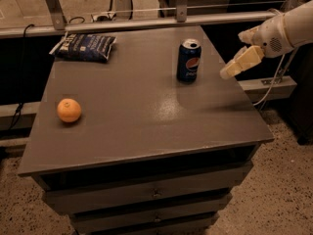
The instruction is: Knock pepsi can over
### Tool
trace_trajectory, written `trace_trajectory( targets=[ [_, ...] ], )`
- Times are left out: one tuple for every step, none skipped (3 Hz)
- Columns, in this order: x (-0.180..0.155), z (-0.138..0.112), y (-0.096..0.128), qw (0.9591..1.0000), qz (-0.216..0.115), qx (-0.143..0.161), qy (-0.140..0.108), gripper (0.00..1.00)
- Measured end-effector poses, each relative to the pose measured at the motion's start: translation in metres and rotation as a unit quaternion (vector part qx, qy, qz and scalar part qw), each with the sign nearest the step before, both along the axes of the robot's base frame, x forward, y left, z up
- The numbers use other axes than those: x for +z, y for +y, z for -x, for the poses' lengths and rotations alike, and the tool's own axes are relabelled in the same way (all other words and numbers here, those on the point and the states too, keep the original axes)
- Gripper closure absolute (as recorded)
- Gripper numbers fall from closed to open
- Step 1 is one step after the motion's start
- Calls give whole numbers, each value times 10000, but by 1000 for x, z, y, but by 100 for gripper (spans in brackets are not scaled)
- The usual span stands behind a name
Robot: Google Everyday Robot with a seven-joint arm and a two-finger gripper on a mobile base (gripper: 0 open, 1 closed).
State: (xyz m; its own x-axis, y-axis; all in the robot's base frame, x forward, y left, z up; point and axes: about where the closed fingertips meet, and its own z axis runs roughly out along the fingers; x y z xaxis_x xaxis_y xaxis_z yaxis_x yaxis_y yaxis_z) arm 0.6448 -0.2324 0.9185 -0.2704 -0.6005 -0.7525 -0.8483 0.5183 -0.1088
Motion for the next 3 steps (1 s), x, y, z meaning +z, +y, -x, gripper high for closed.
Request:
trace_trajectory(
  targets=[
    [-19, -22, 32, 9967, -742, 250, -203, 0],
    [-28, -30, 57, 9914, -1194, 440, -321, 0],
    [-22, -21, 92, 9840, -1584, 717, -390, 0]
  ],
)
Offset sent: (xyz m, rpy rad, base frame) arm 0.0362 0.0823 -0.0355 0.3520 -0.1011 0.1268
